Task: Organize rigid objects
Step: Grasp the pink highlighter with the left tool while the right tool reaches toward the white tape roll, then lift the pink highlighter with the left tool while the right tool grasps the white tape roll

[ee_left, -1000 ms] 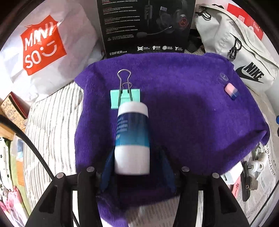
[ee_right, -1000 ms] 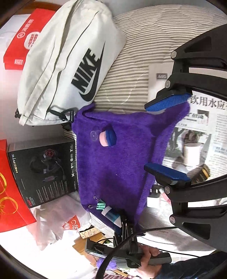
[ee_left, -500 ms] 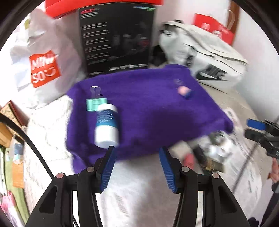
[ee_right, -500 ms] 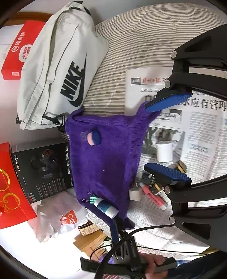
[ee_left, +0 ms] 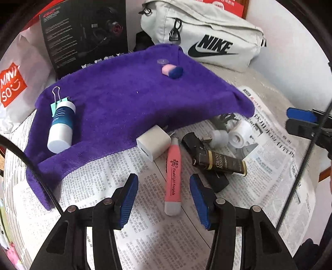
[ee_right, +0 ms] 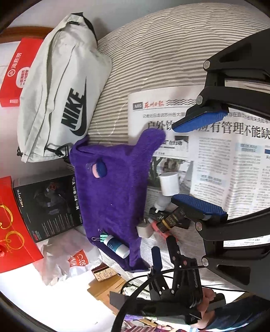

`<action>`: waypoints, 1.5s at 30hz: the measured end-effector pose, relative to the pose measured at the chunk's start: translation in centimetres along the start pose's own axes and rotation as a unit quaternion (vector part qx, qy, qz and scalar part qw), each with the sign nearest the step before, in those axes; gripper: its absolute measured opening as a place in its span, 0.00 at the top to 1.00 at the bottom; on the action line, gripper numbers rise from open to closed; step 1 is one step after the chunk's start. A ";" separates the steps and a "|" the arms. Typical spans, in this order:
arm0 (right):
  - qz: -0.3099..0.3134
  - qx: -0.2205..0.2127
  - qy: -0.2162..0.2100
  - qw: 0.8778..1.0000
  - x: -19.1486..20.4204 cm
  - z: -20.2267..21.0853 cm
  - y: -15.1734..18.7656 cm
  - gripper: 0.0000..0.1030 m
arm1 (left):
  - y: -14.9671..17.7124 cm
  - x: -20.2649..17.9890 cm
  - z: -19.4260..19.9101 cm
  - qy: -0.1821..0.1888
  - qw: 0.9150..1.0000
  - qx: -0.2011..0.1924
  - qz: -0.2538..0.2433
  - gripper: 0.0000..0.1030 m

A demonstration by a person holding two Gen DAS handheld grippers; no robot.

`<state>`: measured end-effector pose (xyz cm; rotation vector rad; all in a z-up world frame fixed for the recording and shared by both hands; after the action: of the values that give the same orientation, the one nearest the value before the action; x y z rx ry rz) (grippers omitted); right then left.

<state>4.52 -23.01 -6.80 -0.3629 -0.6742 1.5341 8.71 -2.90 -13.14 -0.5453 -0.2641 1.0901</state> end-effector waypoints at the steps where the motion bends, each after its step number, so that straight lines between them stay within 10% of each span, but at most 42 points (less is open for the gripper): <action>1: 0.000 0.001 0.001 1.000 0.0 0.0 0.2 0.40 | 0.1 0.0 -0.2 0.001 1.000 0.002 -0.001 0.56; 11: -0.008 0.014 0.008 1.000 -0.6 -0.2 1.8 0.40 | 0.1 -1.2 -0.9 0.004 1.000 -0.001 -0.023 0.84; 33: 0.069 0.024 -0.003 0.997 4.2 -7.4 1.5 0.41 | 5.7 2.2 3.6 -0.030 0.998 -0.017 0.057 0.84; 40: 0.095 0.008 0.012 0.995 4.4 -8.4 1.5 0.71 | 6.1 2.6 3.8 -0.020 0.997 -0.028 0.075 0.84; 45: 0.085 0.009 0.001 0.996 3.9 -7.0 1.6 0.70 | 6.1 2.6 3.8 -0.019 0.996 -0.030 0.077 0.84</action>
<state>7.20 -17.79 -12.50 -0.4170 -0.6415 1.6991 3.50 2.64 -13.39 -0.6073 -0.2919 1.2455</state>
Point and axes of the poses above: each gripper's, at about its wrist camera, not at the fingertips, and z roughly against the way its jaws point, x to its left, y to its underside, the point moved 1 cm from there along -z, roughly the way its jaws point, and after that the axes turned 8 degrees about -x, right-handed, at the moved point
